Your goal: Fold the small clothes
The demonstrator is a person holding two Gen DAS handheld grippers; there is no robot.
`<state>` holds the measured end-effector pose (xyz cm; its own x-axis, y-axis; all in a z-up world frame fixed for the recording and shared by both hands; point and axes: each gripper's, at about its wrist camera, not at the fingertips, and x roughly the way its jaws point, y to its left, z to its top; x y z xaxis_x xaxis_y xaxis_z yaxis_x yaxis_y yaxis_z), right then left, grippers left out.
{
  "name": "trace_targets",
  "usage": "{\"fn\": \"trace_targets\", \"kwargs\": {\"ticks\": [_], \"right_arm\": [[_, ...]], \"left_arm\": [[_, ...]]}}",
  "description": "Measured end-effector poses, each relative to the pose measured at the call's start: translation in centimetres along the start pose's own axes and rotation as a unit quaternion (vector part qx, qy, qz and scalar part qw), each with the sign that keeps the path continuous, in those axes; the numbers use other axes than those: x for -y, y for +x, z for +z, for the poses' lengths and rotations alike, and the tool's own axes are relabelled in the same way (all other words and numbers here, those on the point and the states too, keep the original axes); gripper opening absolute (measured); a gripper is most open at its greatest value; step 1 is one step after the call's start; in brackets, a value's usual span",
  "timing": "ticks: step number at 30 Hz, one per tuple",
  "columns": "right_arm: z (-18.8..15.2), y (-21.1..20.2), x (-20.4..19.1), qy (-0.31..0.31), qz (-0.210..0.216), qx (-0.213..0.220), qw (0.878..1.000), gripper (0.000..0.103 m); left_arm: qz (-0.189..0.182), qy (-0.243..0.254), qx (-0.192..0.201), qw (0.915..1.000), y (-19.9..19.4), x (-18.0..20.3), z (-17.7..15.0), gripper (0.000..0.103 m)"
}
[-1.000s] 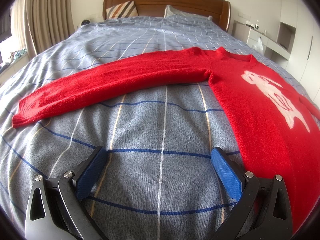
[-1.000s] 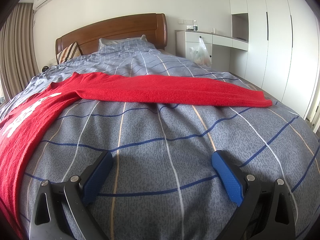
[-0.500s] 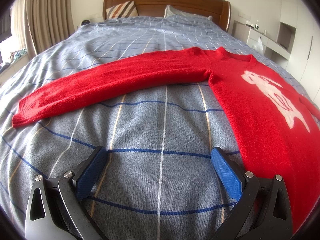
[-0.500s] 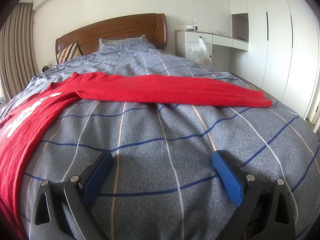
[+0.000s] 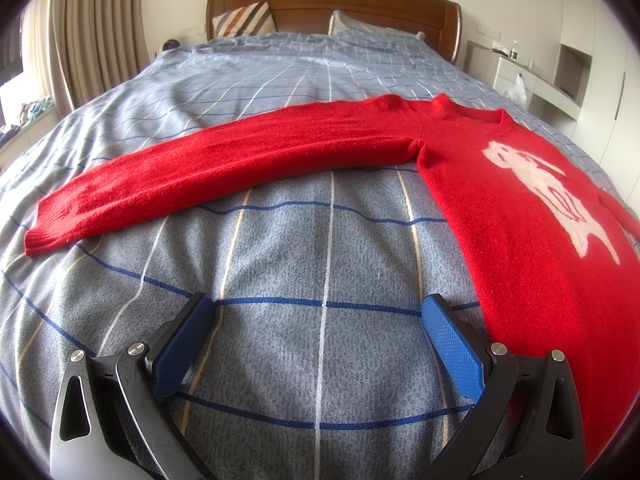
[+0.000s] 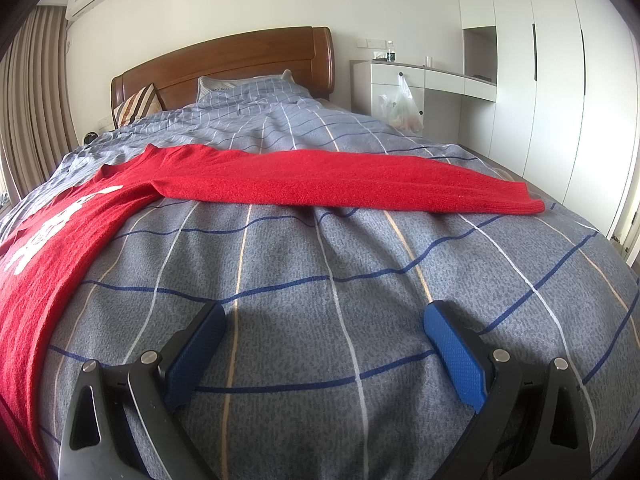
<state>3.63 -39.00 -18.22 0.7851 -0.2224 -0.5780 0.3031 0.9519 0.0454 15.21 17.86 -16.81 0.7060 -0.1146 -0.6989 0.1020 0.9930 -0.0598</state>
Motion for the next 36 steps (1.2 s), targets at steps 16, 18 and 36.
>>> {"fn": "trace_targets", "kwargs": {"ticks": [16, 18, 36], "right_arm": [[0.03, 0.05, -0.03, 0.000, -0.001, 0.000, 1.000, 0.099], [0.04, 0.07, -0.04, 0.000, -0.001, 0.000, 1.000, 0.099], [0.74, -0.75, 0.16, 0.001, 0.005, -0.020, 1.000, 0.099]], "left_arm": [[0.000, 0.000, 0.000, 1.0000, -0.01, 0.01, -0.02, 0.103], [0.000, 0.000, 0.000, 1.0000, 0.00, 0.00, -0.02, 0.103], [0.000, 0.000, 0.000, 1.0000, 0.00, 0.00, -0.03, 0.103]]}}
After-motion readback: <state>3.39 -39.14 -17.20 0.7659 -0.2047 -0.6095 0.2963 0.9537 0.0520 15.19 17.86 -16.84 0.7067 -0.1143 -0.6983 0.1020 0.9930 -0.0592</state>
